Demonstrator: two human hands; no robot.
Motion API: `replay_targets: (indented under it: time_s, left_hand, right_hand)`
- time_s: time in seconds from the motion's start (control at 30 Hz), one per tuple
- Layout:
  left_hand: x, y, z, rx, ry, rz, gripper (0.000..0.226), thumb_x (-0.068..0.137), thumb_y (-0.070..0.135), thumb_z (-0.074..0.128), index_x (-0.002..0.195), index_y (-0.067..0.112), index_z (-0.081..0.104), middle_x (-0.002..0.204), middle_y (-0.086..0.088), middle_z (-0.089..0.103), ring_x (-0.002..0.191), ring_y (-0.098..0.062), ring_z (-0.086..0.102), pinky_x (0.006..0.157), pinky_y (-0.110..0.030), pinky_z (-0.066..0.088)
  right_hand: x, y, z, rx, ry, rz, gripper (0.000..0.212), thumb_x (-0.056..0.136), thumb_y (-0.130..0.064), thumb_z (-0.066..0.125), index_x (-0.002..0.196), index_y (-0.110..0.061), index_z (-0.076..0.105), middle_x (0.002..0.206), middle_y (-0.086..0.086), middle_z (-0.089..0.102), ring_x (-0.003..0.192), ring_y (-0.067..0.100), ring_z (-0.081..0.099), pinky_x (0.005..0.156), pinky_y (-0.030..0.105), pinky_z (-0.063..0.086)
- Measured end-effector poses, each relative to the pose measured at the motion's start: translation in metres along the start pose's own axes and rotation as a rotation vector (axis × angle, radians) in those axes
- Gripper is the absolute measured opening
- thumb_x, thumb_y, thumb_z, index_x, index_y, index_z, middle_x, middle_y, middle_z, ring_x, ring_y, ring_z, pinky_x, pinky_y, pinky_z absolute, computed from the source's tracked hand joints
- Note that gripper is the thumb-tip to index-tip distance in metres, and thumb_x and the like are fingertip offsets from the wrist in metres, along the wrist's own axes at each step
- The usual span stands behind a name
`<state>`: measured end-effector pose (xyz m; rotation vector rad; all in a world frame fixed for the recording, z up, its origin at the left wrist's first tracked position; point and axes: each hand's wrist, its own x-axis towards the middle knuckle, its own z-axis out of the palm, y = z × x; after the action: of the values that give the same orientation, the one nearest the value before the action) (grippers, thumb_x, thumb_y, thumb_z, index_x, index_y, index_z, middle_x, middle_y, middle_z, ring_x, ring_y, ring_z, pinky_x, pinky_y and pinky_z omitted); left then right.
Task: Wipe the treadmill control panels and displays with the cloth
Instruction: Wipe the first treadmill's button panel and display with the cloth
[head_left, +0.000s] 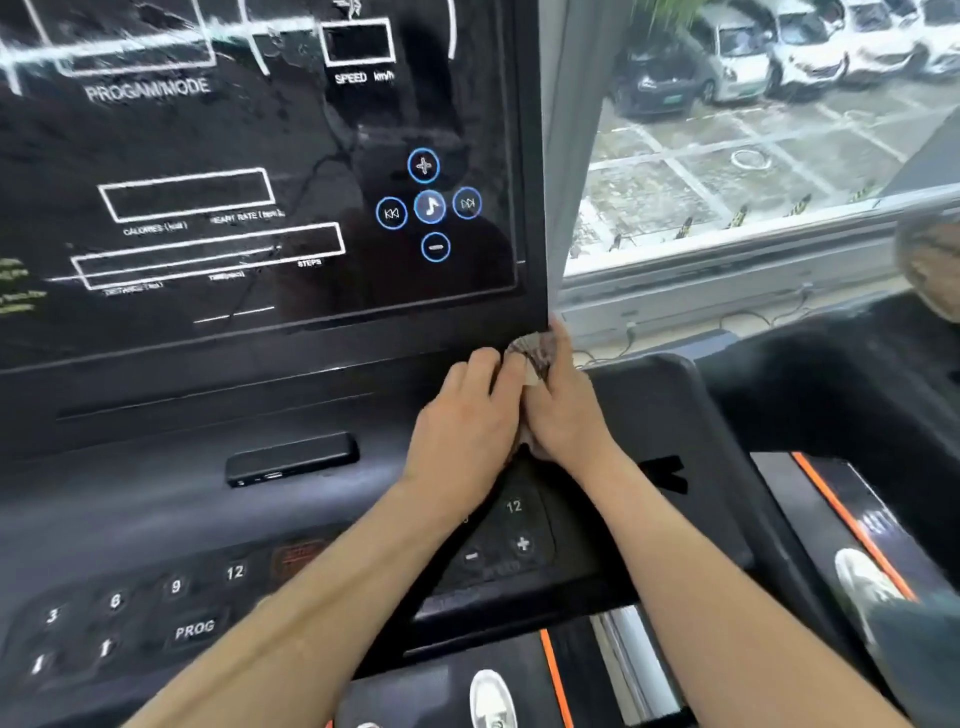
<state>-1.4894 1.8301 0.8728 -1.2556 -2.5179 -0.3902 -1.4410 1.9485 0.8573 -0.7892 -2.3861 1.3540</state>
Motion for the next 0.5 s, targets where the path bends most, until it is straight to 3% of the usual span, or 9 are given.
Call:
replay_targets:
  time_s: [0.07,0.1,0.2,0.27,0.37,0.5]
  left_hand:
    - [-0.005,0.002,0.003,-0.034,-0.039,0.018,0.053,0.071,0.013,0.075,0.121,0.008,0.057,0.100,-0.010,0.056,0.077,-0.024,0.056,0.048,-0.032,0.045]
    - [-0.010,0.003,0.005,-0.051,-0.070,0.025,0.055,0.068,0.012,0.076,0.120,0.008,0.058,0.099,-0.009,0.056,0.076,-0.024,0.056,0.049,-0.031,0.045]
    - [-0.035,0.009,0.008,-0.114,-0.148,0.025,0.040,0.067,0.012,0.074,0.106,0.010,0.064,0.092,-0.007,0.057,0.072,-0.027,0.055,0.049,-0.033,0.047]
    - [-0.051,0.014,0.009,-0.139,-0.187,0.033,0.024,0.074,0.015,0.065,0.097,0.011,0.064,0.091,-0.006,0.056,0.072,-0.028,0.052,0.047,-0.037,0.048]
    - [-0.073,0.023,0.002,-0.107,-0.203,0.129,0.030,0.077,0.022,0.047,0.100,0.012,0.063,0.095,-0.005,0.057,0.078,-0.026,0.046,0.051,-0.038,0.050]
    - [-0.103,0.021,-0.011,-0.065,-0.183,0.211,0.039,0.077,0.021,0.043,0.108,0.010,0.064,0.097,-0.006,0.059,0.079,-0.024,0.047,0.062,-0.034,0.050]
  right_hand:
    - [0.002,-0.001,0.000,0.066,0.019,0.011,0.057,0.093,-0.031,0.047,0.146,-0.019,0.029,0.097,-0.013,0.060,0.096,0.017,0.060,0.070,0.014,0.040]
    - [-0.004,0.000,0.002,0.061,0.018,-0.001,0.055,0.095,-0.027,0.045,0.147,-0.020,0.027,0.099,-0.009,0.061,0.095,0.016,0.059,0.076,0.019,0.043]
    - [-0.053,0.016,0.006,-0.103,0.006,-0.099,0.064,0.094,-0.026,0.034,0.154,-0.016,0.015,0.138,0.006,0.050,0.125,0.019,0.048,0.105,0.035,0.040]
    - [-0.095,0.029,0.006,-0.325,0.021,-0.216,0.063,0.094,-0.027,0.026,0.153,-0.005,0.020,0.154,0.011,0.033,0.142,0.020,0.030,0.114,0.038,0.031]
    - [-0.141,0.044,0.007,-0.405,0.076,-0.297,0.054,0.099,-0.023,0.030,0.147,0.000,0.033,0.155,0.012,0.031,0.145,0.021,0.027,0.114,0.042,0.030]
    - [-0.159,0.049,0.015,-0.505,0.155,-0.320,0.052,0.097,-0.022,0.031,0.140,0.004,0.044,0.149,0.017,0.039,0.140,0.032,0.035,0.113,0.047,0.030]
